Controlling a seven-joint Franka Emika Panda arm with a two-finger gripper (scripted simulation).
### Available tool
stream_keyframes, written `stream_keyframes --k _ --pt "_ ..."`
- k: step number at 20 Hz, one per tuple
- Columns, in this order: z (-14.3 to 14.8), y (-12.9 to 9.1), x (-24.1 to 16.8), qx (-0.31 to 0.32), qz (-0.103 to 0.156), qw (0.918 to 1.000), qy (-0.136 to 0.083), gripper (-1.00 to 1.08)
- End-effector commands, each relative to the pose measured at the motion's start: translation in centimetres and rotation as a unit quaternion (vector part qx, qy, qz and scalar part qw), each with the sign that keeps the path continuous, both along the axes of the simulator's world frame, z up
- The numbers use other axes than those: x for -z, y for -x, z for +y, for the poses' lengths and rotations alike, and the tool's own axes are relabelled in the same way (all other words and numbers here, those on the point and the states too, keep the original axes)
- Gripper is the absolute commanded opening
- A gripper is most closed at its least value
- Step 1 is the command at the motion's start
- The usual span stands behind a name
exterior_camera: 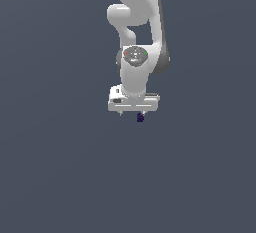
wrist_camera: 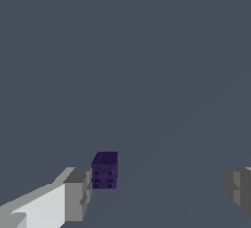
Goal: Pick up the object and move it to a goal position.
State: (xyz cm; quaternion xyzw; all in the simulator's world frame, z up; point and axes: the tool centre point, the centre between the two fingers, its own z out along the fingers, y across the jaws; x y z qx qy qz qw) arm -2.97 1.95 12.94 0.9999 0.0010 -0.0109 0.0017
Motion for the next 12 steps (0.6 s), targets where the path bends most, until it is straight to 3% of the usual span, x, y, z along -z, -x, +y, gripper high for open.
stream_keyframes --k 1,12 --pt "1.2 1.0 1.4 0.0 -0.002 1.0 0.0 1.0" --pt "4.4 4.5 5.3 0.001 -0.01 0.9999 -0.001 1.0"
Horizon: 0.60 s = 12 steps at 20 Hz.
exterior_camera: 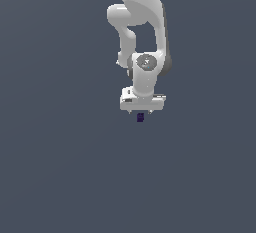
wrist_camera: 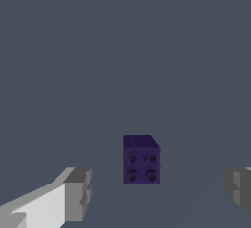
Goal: Pick up the object and move it to a goal position.
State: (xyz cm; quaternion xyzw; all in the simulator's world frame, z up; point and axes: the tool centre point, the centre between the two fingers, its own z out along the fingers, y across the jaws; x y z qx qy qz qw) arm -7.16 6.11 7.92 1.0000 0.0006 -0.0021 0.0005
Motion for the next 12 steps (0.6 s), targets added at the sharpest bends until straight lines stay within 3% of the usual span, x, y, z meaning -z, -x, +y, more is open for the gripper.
stream_keyframes --k 1,12 --pt "0.4 0.5 0.5 0.0 -0.001 1.0 0.0 1.0" --pt "0.6 0.7 1.7 0.0 -0.001 1.0 0.0 1.0"
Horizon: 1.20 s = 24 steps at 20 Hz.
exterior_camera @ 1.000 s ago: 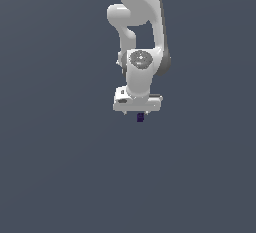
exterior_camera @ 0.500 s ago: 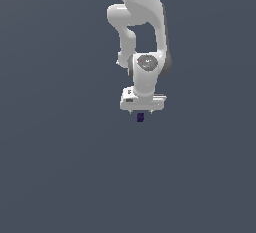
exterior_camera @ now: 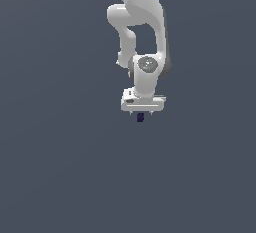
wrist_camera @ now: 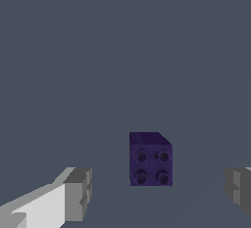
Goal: Pick up the object and move it to a goal position.
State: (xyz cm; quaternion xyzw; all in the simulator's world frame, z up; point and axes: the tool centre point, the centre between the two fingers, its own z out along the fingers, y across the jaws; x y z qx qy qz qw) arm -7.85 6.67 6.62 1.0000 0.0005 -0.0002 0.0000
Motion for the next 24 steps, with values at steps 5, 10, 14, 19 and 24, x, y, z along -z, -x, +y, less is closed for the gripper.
stream_keyframes --k 5,10,14,19,24 --pt "0.0 0.2 2.7 0.0 0.0 1.0 0.0 1.0" --pt "0.0 0.1 4.2 0.0 0.0 1.0 0.0 1.0" --pt "0.0 0.1 4.4 0.0 0.0 1.0 0.0 -1.0" --pt "0.0 0.1 4.4 0.0 0.0 1.0 0.0 -1.0" --pt "0.0 0.1 4.4 0.0 0.0 1.0 0.0 -1.0"
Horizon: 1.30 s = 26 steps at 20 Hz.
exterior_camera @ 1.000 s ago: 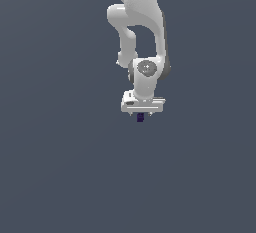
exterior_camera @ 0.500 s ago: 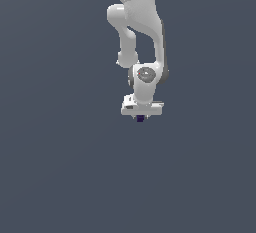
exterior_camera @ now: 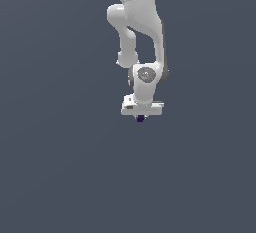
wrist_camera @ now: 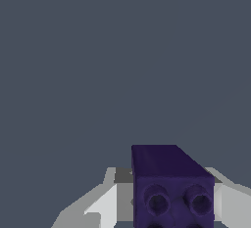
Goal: Pick up the object and move it to a goal position.
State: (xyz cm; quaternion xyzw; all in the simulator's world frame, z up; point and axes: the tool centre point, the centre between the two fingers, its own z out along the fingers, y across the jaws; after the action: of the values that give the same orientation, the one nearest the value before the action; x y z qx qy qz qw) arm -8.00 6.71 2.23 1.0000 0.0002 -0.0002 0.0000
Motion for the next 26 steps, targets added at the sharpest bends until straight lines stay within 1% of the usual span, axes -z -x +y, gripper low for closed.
stream_keyframes --k 1,7,13,19,26 --pt "0.0 0.0 0.0 0.0 0.0 1.0 0.0 -1.0" --pt "-0.4 0.0 -1.2 0.0 0.0 1.0 0.0 -1.0" --pt "-1.3 0.0 -4.2 0.0 0.0 1.0 0.0 -1.0" --pt "-2.8 -0.1 -9.1 0.0 0.0 1.0 0.0 -1.0" --pt "-5.0 -0.2 -16.4 0.0 0.0 1.0 -0.001 -1.0"
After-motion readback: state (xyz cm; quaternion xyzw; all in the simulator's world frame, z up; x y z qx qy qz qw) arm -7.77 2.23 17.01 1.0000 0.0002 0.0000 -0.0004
